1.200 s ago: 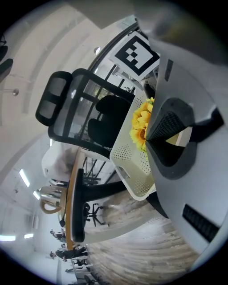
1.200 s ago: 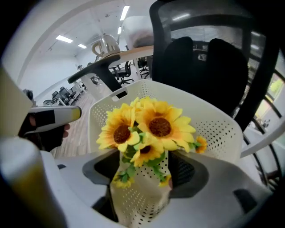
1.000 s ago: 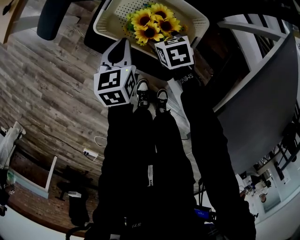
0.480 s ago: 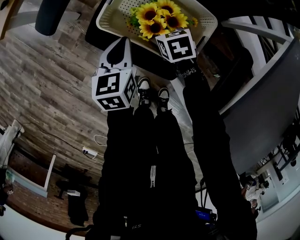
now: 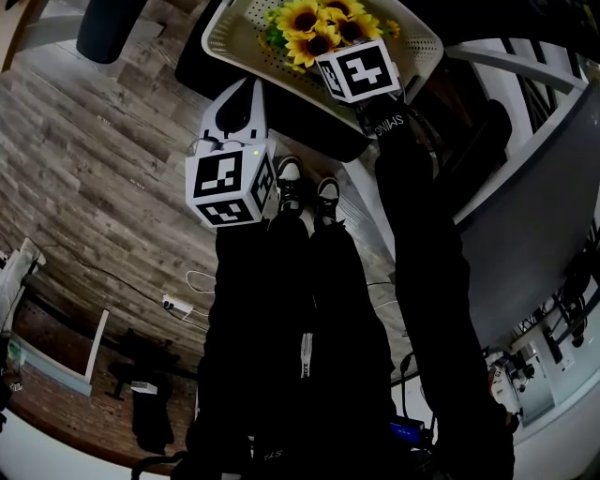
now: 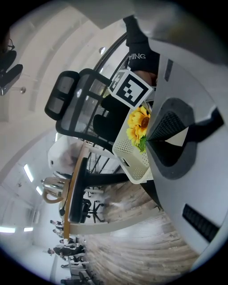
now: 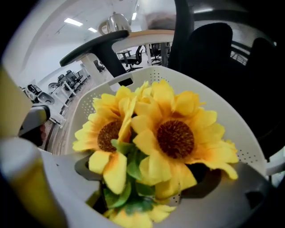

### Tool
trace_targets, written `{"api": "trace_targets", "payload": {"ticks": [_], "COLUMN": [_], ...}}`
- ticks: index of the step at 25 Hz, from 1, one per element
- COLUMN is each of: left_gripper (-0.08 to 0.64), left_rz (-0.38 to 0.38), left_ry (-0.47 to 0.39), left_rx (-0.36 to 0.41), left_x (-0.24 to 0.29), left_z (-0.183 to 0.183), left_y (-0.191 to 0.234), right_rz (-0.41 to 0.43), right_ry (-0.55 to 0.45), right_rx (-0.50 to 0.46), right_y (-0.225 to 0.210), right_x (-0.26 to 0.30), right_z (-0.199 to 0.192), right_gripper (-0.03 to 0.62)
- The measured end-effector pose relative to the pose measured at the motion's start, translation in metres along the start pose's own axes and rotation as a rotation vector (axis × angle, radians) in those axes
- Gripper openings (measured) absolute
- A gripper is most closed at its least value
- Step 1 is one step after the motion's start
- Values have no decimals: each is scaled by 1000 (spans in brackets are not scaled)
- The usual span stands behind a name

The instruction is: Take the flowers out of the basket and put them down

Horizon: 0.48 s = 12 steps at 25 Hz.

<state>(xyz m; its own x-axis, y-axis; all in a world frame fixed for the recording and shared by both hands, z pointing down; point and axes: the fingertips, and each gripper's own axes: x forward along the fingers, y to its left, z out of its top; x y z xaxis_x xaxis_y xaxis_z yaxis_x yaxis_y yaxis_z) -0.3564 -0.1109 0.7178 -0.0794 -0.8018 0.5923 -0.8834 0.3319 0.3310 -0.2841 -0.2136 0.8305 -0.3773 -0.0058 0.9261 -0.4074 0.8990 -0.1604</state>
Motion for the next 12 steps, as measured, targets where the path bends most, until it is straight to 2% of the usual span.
{"api": "trace_targets", "payload": {"ticks": [7,12], "left_gripper": [0,0], "left_rz": [5,11], "left_ry": [-5,-4], "left_rx": [-6,-3], "left_x": [-3,-5], "left_z": [-6,-13], "left_y": [6,9], "right_rz": [-45,-31], "right_ry": [-114,-181], "right_rx": [-11,-45], "right_y": [-6,-6], "right_x": [17,24], "right_z": [9,14], "right_gripper": [480,482]}}
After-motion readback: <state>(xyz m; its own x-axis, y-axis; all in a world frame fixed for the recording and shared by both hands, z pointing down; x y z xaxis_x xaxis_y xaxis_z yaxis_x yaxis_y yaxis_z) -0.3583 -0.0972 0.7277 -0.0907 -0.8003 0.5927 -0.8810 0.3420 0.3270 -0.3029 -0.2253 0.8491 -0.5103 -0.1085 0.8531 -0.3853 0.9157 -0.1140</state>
